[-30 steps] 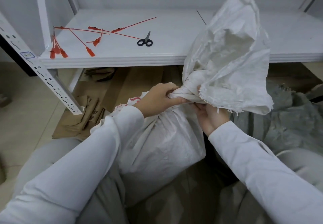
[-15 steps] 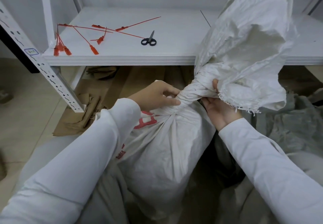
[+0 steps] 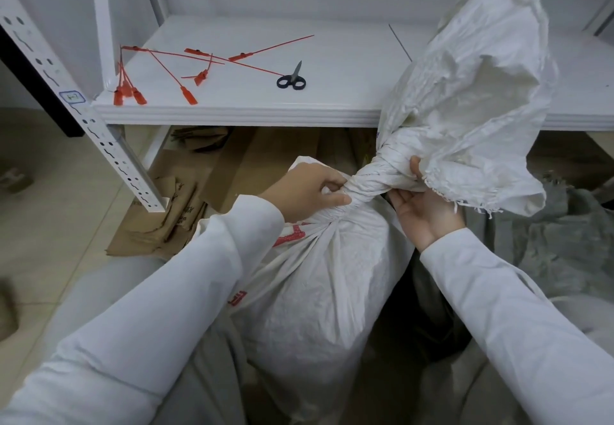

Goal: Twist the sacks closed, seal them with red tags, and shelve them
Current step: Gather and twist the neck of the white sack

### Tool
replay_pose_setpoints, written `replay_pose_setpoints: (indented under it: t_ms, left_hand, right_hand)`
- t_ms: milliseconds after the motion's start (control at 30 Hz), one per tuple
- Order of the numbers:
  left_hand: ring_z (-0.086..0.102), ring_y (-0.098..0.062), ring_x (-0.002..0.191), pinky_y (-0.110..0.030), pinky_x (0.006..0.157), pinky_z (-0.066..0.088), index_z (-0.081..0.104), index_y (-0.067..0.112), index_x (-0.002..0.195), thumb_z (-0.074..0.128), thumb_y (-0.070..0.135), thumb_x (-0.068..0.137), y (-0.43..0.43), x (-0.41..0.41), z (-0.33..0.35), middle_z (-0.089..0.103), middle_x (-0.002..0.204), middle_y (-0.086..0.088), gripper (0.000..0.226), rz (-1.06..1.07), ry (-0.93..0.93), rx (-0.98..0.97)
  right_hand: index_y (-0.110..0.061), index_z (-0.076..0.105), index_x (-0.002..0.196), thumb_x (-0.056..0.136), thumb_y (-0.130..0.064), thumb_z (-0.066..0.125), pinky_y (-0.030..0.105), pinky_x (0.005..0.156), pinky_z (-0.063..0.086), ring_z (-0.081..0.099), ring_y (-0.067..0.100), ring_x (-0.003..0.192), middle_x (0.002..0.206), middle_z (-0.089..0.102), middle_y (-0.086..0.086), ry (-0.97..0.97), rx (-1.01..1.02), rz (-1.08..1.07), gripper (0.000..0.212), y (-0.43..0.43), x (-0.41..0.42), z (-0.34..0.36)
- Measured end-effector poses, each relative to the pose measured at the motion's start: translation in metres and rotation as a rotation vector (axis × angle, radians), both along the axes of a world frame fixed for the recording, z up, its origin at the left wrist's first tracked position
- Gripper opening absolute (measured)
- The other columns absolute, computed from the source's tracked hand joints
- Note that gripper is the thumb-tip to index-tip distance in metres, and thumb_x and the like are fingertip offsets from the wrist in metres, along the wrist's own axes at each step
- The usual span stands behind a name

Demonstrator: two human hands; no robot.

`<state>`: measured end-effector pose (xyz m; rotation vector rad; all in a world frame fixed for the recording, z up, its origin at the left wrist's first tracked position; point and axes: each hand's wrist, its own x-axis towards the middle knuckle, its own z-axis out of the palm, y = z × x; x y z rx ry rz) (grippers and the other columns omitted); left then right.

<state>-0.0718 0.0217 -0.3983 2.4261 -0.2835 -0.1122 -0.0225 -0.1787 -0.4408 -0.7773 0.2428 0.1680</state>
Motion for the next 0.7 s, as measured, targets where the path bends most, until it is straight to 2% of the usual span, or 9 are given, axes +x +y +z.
replay_pose_setpoints:
  t_ms: [100, 167, 200, 267, 367, 533, 600, 667, 700]
  left_hand:
    - [0.06, -0.022, 0.096, -0.03, 0.09, 0.045, 0.065, 0.009, 0.117, 0.063, 0.029, 0.092, 0.0, 0.002, -0.001, 0.068, 0.103, -0.01, 0.032, -0.051, 0.031, -0.02]
    - [0.058, -0.02, 0.079, -0.033, 0.079, 0.048, 0.065, 0.007, 0.101, 0.06, 0.029, 0.093, 0.002, 0.004, -0.004, 0.066, 0.084, -0.007, 0.024, -0.12, 0.049, -0.027]
    - [0.054, -0.017, 0.07, -0.028, 0.071, 0.045, 0.064, 0.012, 0.089, 0.059, 0.028, 0.094, 0.002, 0.004, -0.005, 0.061, 0.074, -0.002, 0.017, -0.144, 0.053, -0.027]
    - [0.05, -0.013, 0.072, -0.023, 0.07, 0.037, 0.058, 0.021, 0.081, 0.058, 0.029, 0.095, 0.002, 0.005, -0.006, 0.054, 0.073, 0.004, 0.016, -0.146, 0.035, 0.001]
    - [0.047, -0.021, 0.101, -0.029, 0.085, 0.038, 0.055, 0.022, 0.106, 0.055, 0.037, 0.095, -0.001, 0.006, -0.012, 0.051, 0.098, -0.001, 0.019, -0.07, -0.022, 0.159]
    - [0.045, -0.019, 0.112, -0.034, 0.095, 0.037, 0.053, 0.024, 0.128, 0.053, 0.043, 0.094, 0.002, 0.008, -0.014, 0.058, 0.112, 0.0, 0.039, 0.023, -0.09, 0.251]
    - [0.045, -0.017, 0.112, -0.034, 0.094, 0.039, 0.056, 0.024, 0.123, 0.055, 0.044, 0.093, 0.011, 0.01, -0.011, 0.062, 0.108, 0.006, 0.036, 0.025, -0.095, 0.232]
    - [0.046, -0.015, 0.108, -0.036, 0.092, 0.043, 0.061, 0.023, 0.114, 0.056, 0.043, 0.092, 0.021, 0.013, -0.006, 0.064, 0.104, 0.01, 0.03, 0.019, -0.06, 0.182]
    - [0.048, -0.013, 0.104, -0.035, 0.091, 0.044, 0.062, 0.023, 0.111, 0.057, 0.043, 0.092, 0.027, 0.016, -0.003, 0.064, 0.102, 0.012, 0.028, 0.018, -0.037, 0.14]
  right_hand:
    - [-0.006, 0.043, 0.144, 0.096, -0.015, 0.054, 0.043, 0.106, 0.043, 0.05, 0.028, 0.131, 0.145, 0.049, 0.015, 0.012, -0.004, 0.034, 0.05, 0.001, -0.001, 0.005]
    - [-0.004, 0.047, 0.141, 0.084, -0.016, 0.065, 0.043, 0.108, 0.043, 0.054, 0.027, 0.128, 0.141, 0.053, 0.016, 0.026, -0.019, 0.046, 0.061, 0.002, -0.003, 0.012]
    - [-0.003, 0.049, 0.139, 0.078, -0.017, 0.068, 0.042, 0.107, 0.044, 0.056, 0.027, 0.126, 0.139, 0.055, 0.016, 0.023, -0.022, 0.055, 0.065, 0.003, -0.005, 0.015]
    - [-0.004, 0.051, 0.136, 0.073, -0.018, 0.069, 0.042, 0.107, 0.044, 0.057, 0.027, 0.124, 0.135, 0.057, 0.015, 0.013, -0.022, 0.067, 0.067, 0.005, -0.006, 0.02]
    - [-0.006, 0.047, 0.141, 0.076, -0.017, 0.069, 0.043, 0.108, 0.043, 0.055, 0.027, 0.127, 0.139, 0.055, 0.015, 0.009, 0.004, 0.073, 0.07, 0.006, -0.006, 0.019]
    - [-0.009, 0.043, 0.143, 0.099, -0.014, 0.052, 0.041, 0.099, 0.049, 0.054, 0.028, 0.128, 0.141, 0.053, 0.014, 0.041, -0.068, 0.043, 0.045, 0.01, 0.001, 0.013]
    - [-0.005, 0.051, 0.135, 0.099, -0.015, 0.052, 0.038, 0.097, 0.052, 0.062, 0.026, 0.117, 0.13, 0.06, 0.016, 0.049, -0.126, 0.073, 0.037, 0.016, 0.005, 0.018]
    - [-0.002, 0.059, 0.107, 0.1, -0.015, 0.048, 0.025, 0.081, 0.057, 0.069, 0.014, 0.084, 0.102, 0.061, 0.022, 0.051, -0.235, 0.122, 0.018, 0.029, 0.009, 0.029]
    - [-0.004, 0.058, 0.097, 0.101, -0.015, 0.047, 0.021, 0.07, 0.056, 0.065, 0.01, 0.07, 0.091, 0.057, 0.024, 0.058, -0.305, 0.121, 0.017, 0.037, 0.011, 0.035]
